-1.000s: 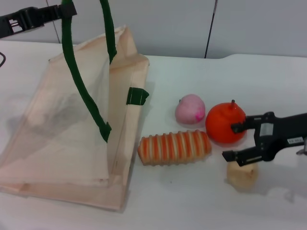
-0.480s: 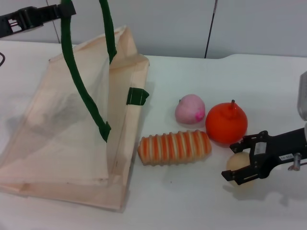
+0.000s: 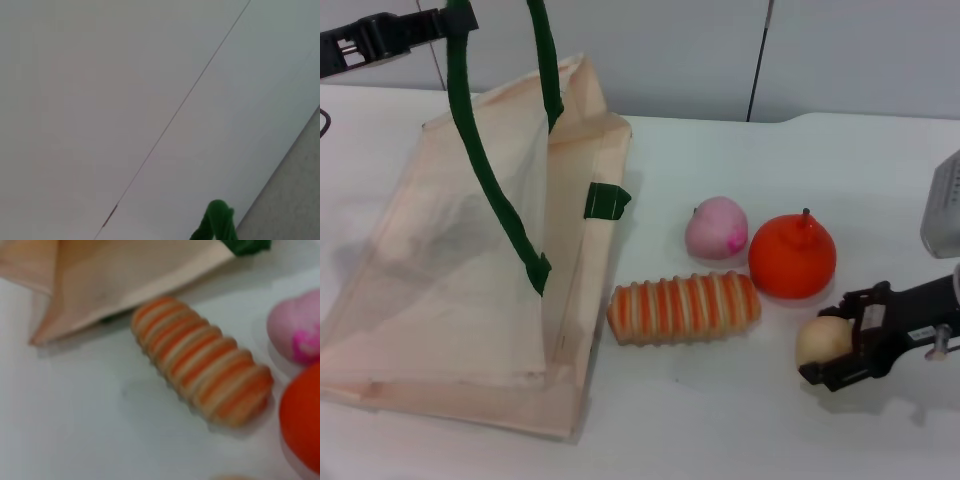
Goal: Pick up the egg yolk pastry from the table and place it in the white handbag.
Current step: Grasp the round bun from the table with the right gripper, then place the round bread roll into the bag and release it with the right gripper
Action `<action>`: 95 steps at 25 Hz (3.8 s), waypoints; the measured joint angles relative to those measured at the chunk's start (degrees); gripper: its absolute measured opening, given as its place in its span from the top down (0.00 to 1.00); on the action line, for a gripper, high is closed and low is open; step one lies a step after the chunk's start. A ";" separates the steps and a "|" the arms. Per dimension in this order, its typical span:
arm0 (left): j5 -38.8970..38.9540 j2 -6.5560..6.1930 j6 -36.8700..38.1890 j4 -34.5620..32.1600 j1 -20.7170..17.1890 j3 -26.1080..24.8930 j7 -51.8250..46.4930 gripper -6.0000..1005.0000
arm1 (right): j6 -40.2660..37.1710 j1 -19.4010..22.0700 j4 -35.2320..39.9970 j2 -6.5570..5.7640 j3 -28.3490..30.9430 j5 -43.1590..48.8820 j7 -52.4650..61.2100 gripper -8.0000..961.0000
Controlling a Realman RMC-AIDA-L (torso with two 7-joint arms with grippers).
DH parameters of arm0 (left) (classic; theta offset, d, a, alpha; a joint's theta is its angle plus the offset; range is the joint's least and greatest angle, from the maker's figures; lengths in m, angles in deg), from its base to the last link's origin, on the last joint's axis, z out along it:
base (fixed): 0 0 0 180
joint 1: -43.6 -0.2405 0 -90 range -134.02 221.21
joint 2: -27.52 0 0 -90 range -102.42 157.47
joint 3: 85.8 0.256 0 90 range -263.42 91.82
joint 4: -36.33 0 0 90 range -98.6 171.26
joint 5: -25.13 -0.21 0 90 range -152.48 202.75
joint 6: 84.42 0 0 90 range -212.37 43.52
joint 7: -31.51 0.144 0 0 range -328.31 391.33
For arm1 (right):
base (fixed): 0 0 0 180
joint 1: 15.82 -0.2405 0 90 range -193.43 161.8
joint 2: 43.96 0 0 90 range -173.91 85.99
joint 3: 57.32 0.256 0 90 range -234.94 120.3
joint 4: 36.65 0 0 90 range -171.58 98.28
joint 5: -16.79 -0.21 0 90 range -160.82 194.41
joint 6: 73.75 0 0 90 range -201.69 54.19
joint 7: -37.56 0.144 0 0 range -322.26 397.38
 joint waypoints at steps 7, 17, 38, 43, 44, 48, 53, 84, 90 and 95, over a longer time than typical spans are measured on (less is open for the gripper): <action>0.00 0.00 0.02 0.00 0.00 0.00 -0.12 0.80 | 0.00 -0.08 0.34 0.02 0.33 3.01 1.66 0.17; 0.00 0.00 0.03 -0.06 -0.02 0.00 -0.09 0.79 | 1.38 -0.45 0.71 0.23 -0.13 2.01 1.74 0.18; 0.66 0.01 -0.06 -0.09 -0.14 0.00 0.01 0.77 | 2.63 -0.54 0.72 0.29 -2.58 -0.26 1.46 0.22; 0.69 0.01 -0.06 -0.09 -0.17 0.00 -0.05 0.77 | 2.95 -0.53 0.72 0.24 -3.44 -0.49 1.43 0.27; 0.69 0.01 -0.06 -0.09 -0.17 0.00 -0.07 0.77 | 2.98 -0.53 0.72 0.23 -3.54 -0.48 1.43 0.27; 0.71 0.01 -0.06 -0.09 -0.18 0.00 -0.13 0.77 | 3.08 -0.53 0.72 0.17 -3.60 -0.46 1.42 0.27; 0.70 0.01 -0.06 -0.09 -0.18 0.00 -0.20 0.76 | 3.33 -0.65 0.72 0.12 -3.59 -0.36 1.42 0.28; 1.33 -0.71 0.13 -2.40 -0.12 0.00 0.06 0.74 | -5.23 0.12 13.97 -0.17 -0.40 -8.66 0.06 0.31; 1.51 -1.12 0.41 -3.90 0.83 0.00 0.10 0.73 | -3.25 -6.76 8.00 0.01 -4.03 -14.02 -3.17 0.31; 1.55 -1.32 0.55 -4.54 1.68 0.00 0.00 0.73 | 1.69 -12.30 0.97 0.10 -9.33 -19.18 -5.93 0.31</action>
